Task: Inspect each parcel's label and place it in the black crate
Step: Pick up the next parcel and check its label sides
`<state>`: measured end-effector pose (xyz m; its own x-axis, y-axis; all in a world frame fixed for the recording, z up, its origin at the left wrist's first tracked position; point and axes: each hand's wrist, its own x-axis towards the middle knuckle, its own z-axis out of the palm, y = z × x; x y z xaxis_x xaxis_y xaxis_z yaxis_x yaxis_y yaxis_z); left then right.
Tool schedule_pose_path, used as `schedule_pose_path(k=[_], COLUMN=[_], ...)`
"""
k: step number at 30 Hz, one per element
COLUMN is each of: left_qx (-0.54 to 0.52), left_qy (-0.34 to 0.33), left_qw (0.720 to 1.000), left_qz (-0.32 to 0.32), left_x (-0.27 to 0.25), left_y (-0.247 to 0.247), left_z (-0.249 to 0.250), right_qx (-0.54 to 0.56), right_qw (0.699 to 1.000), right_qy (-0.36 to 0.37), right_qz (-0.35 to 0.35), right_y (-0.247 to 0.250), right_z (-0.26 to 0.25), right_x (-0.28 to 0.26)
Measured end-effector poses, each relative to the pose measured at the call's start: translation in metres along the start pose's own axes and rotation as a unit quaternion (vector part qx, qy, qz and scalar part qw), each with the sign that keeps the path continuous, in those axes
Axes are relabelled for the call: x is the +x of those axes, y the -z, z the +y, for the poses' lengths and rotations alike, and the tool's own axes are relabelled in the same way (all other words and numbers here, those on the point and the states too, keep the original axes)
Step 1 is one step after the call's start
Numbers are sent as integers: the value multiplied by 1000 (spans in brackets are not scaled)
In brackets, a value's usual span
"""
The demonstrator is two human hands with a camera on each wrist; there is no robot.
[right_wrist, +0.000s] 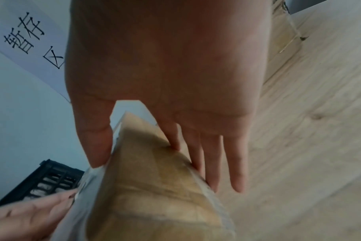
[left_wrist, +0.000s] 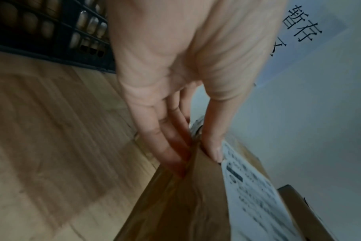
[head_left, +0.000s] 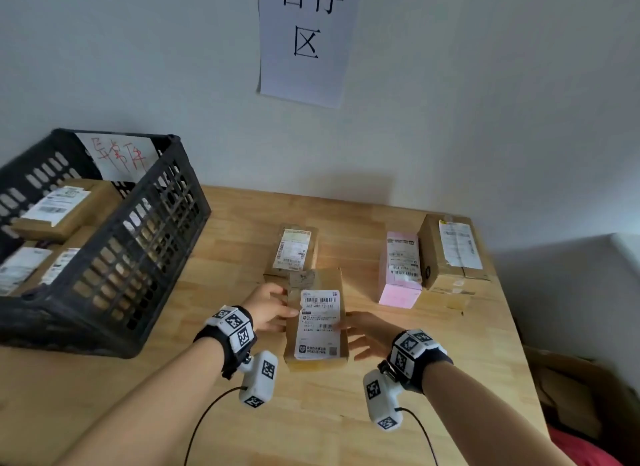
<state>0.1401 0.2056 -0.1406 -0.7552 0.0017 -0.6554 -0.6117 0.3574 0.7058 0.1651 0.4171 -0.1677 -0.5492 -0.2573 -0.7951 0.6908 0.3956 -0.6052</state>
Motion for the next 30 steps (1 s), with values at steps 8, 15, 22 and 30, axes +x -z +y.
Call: schedule_pose_path(k=[8,15,22,30], left_qx=[103,165,122,171], left_qy=[58,81,90,92], left_qw=[991,979,986,978], left_qz=[-61,-87,-67,-78], left_x=[17,47,77,109], left_y=[-21,-22,-27,-29], left_z=[-34,-46,-49,-42], right_qx=[-54,-31,-77,-110], right_qw=[997,995,984,983], right_qy=[-50,-22,-14,-66], right_qz=[28,93,157,132], right_y=[-17,-21,-23,-6], right_z=[32,21,2,0], right_x=[11,32,64,91])
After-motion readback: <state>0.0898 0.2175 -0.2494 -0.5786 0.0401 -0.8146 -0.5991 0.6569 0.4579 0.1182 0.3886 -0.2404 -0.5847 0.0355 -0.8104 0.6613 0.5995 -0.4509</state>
